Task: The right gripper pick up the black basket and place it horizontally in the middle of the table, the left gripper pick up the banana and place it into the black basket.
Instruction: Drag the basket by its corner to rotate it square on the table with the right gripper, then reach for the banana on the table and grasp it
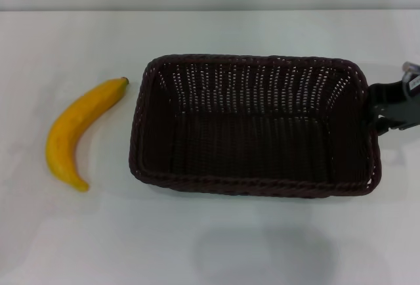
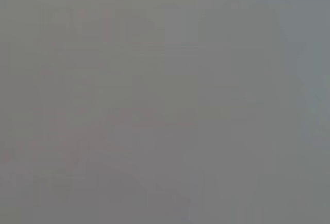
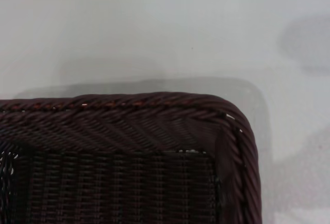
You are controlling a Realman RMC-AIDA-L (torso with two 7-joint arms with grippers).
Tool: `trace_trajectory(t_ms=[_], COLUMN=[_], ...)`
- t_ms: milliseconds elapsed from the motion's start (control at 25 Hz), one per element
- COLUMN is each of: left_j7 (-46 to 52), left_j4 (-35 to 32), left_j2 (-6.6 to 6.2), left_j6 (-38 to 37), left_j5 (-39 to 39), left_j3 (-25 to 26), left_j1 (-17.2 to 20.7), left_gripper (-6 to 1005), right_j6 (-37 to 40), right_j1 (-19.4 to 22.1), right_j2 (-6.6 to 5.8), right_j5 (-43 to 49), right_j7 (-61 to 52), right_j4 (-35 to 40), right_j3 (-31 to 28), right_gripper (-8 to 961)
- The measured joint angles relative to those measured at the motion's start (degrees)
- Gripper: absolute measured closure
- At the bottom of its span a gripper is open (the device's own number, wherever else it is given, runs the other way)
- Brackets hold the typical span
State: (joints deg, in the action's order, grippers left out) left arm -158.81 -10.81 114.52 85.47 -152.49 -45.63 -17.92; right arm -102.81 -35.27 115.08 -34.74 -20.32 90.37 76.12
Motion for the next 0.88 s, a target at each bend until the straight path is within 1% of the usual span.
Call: trace_trajectory(t_ms=[280,520,640,720,800,880], left_j7=[-0.09,-0.09,-0.09,-0.18,-0.51,-0.88], left_j4=[0.0,0.0,0.0,0.0,0.0,-0.01], left_j2=[0.01,0.07,0.08,0.17,0.33,0.6], left_j6=[0.02,-0.42,-0.49,-0.54,-0.55,-0.43], left_j5=[0.01,-0.13,-0.46,-0.53,-0.63,-0.75], left_j3=[0.12,0.21,0.27,0.32,0.61,1.33], left_j1=[0.07,0.08,0.08,0.08,0.08,0.07], left_gripper=[138,138,138,138,138,138], right_j6=[-2.5,-5.81,-6.42,-6.19,-5.34,-3.38], right_j1=[-1.49,-1.52,-1.01,-0.09,1.08,2.8], right_j2=[-0.29,-1.34,-2.42,-3.38,-3.56,-3.28], right_j5=[-0.53,-1.35,-2.81,-3.26,-3.04,-2.67], right_j7=[1.32,1.27,1.37,1.89,3.39,6.53], right_j4=[-0.85,4.51,6.36,7.21,8.32,9.85], right_j3=[-2.41,-6.67,-8.33,-8.74,-9.62,-10.77], right_gripper=[736,736,735,735,735,735])
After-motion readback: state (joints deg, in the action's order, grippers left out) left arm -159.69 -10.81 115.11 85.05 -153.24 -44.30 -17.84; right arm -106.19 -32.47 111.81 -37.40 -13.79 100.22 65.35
